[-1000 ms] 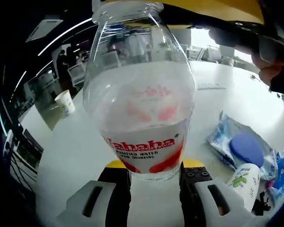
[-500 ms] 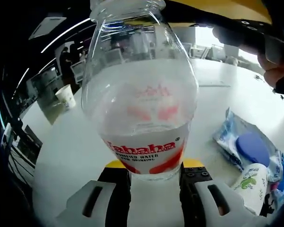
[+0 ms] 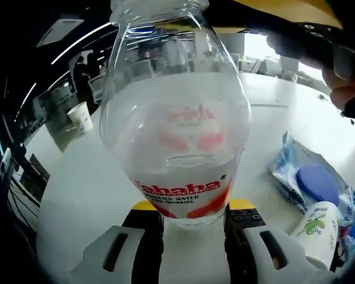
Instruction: Arrange the tabletop items into an orderly group along one side of the table until the central work area is clear of visible clutter.
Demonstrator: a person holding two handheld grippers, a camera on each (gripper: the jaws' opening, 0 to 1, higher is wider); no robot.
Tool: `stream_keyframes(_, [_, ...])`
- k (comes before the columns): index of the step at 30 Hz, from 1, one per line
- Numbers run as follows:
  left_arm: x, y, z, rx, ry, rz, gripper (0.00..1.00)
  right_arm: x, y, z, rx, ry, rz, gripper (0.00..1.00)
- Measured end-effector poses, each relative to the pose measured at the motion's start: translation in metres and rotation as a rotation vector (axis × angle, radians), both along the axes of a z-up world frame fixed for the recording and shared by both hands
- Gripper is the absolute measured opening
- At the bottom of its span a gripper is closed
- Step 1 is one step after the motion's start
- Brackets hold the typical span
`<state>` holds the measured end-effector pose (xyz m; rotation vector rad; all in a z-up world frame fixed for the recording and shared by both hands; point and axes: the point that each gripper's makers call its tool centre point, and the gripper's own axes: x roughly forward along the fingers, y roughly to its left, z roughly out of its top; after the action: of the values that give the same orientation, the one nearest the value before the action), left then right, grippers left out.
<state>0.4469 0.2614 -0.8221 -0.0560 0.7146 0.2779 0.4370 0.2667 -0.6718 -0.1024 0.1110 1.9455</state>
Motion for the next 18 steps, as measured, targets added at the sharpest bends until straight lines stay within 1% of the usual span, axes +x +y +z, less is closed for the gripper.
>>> stream_keyframes(10, [-0.0015, -0.0013, -0.0002, 0.014, -0.017, -0.01, 0.36, -0.0045, -0.0055, 0.0002, 0.012, -0.006, -0.016, 0.18])
stream_keyframes(14, [-0.0012, -0.0018, -0.0009, 0.019, -0.019, -0.016, 0.36, -0.0024, -0.0076, 0.0001, 0.014, -0.004, -0.029, 0.18])
stream_keyframes(16, [-0.0008, -0.0021, -0.0013, 0.013, -0.019, -0.023, 0.36, 0.0008, -0.0085, -0.0007, 0.016, 0.004, -0.039, 0.18])
stream_keyframes(18, [-0.001, -0.0021, -0.0021, -0.022, -0.028, -0.005, 0.36, -0.0005, -0.0074, -0.0005, 0.018, 0.0, -0.037, 0.18])
